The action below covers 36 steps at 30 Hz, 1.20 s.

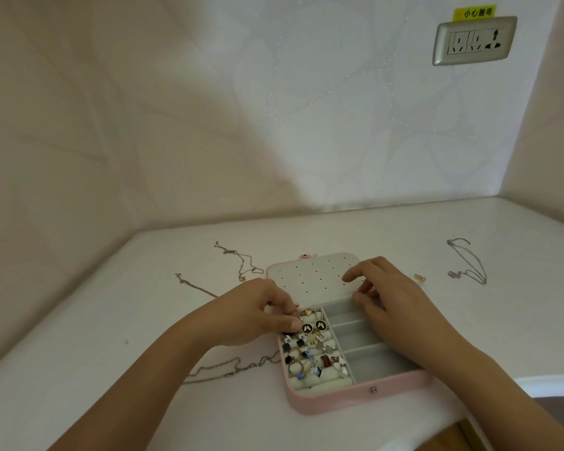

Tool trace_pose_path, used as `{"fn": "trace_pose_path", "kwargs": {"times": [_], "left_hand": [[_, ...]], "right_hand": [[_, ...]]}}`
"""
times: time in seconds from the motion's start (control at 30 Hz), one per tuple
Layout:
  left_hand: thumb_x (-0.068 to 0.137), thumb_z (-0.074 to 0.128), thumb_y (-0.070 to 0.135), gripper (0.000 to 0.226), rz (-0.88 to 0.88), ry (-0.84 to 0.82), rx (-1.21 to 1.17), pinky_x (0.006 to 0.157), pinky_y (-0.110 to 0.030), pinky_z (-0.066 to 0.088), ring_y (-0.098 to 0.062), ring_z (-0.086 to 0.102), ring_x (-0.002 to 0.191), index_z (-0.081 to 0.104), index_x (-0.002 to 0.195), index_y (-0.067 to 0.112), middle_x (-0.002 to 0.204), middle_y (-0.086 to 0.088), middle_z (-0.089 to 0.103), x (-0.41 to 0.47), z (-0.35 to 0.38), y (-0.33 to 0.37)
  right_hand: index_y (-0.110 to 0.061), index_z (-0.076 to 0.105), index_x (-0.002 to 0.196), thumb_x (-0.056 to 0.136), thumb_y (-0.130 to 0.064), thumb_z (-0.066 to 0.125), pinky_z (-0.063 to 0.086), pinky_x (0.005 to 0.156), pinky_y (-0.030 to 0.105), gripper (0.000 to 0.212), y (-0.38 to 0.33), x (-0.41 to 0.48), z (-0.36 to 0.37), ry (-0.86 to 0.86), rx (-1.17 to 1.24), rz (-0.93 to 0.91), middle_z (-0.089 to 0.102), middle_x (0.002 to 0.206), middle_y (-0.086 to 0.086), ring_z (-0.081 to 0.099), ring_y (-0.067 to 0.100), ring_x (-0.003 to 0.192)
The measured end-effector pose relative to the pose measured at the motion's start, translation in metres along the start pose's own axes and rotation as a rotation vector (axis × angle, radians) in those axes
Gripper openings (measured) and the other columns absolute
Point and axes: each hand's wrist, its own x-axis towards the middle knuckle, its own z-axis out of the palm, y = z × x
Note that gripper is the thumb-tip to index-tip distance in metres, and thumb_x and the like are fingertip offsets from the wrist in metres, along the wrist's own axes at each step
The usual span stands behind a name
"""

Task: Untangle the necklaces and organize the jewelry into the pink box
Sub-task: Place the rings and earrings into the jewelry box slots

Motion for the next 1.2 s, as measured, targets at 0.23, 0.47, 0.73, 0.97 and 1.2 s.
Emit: {"fn": "trace_pose_path", "kwargs": {"times": [0.23, 0.47, 0.73, 0.97, 1.2], "left_hand": [[0.073, 0.078, 0.037, 0.013, 0.028, 0.130, 0.024, 0.072, -0.018, 0.035, 0.008, 0.049, 0.085, 0.066, 0.070, 0.038, 0.095, 0.016, 0.056, 0.004, 0.004, -0.005], [0.075, 0.075, 0.042, 0.015, 0.039, 0.243, -0.093, 0.067, -0.021, 0.037, 0.001, 0.048, 0.072, 0.062, 0.070, 0.035, 0.082, 0.013, 0.056, 0.006, 0.002, -0.016], [0.096, 0.051, 0.020, 0.023, 0.048, 0.289, -0.122, 0.081, -0.019, 0.043, 0.003, 0.057, 0.096, 0.065, 0.091, 0.037, 0.099, 0.016, 0.067, 0.007, -0.001, -0.026], [0.096, 0.050, 0.021, 0.028, 0.053, 0.272, -0.061, 0.079, -0.023, 0.046, -0.001, 0.060, 0.090, 0.067, 0.086, 0.040, 0.097, 0.021, 0.066, 0.008, 0.003, -0.028], [0.098, 0.045, 0.010, 0.035, 0.028, 0.357, -0.108, 0.085, -0.018, 0.042, 0.006, 0.056, 0.100, 0.067, 0.089, 0.036, 0.100, 0.020, 0.066, 0.007, -0.008, -0.032]], "right_hand": [[-0.025, 0.059, 0.106, 0.091, -0.011, 0.056, 0.043, 0.078, 0.016, 0.022, -0.001, 0.000, 0.000, 0.008, 0.010, -0.023, 0.049, 0.109, -0.015, 0.053, -0.001, 0.089], [-0.023, 0.063, 0.102, 0.093, -0.001, 0.049, 0.046, 0.081, 0.020, 0.028, 0.020, 0.008, -0.030, 0.120, 0.036, 0.088, 0.058, 0.107, -0.011, 0.061, 0.011, 0.094], [-0.031, 0.053, 0.133, 0.096, -0.001, 0.036, 0.023, 0.104, 0.012, 0.050, 0.078, 0.018, -0.056, -0.333, -0.101, 0.284, 0.048, 0.136, -0.016, 0.040, 0.005, 0.131], [-0.031, 0.057, 0.128, 0.094, -0.003, 0.044, 0.033, 0.083, 0.003, 0.046, 0.080, 0.016, -0.073, -0.380, -0.171, 0.235, 0.057, 0.124, -0.014, 0.051, -0.001, 0.104], [-0.032, 0.063, 0.122, 0.096, -0.009, 0.050, 0.027, 0.094, 0.000, 0.038, 0.065, 0.004, -0.057, -0.327, -0.258, -0.031, 0.048, 0.121, -0.031, 0.044, -0.011, 0.113]]}}
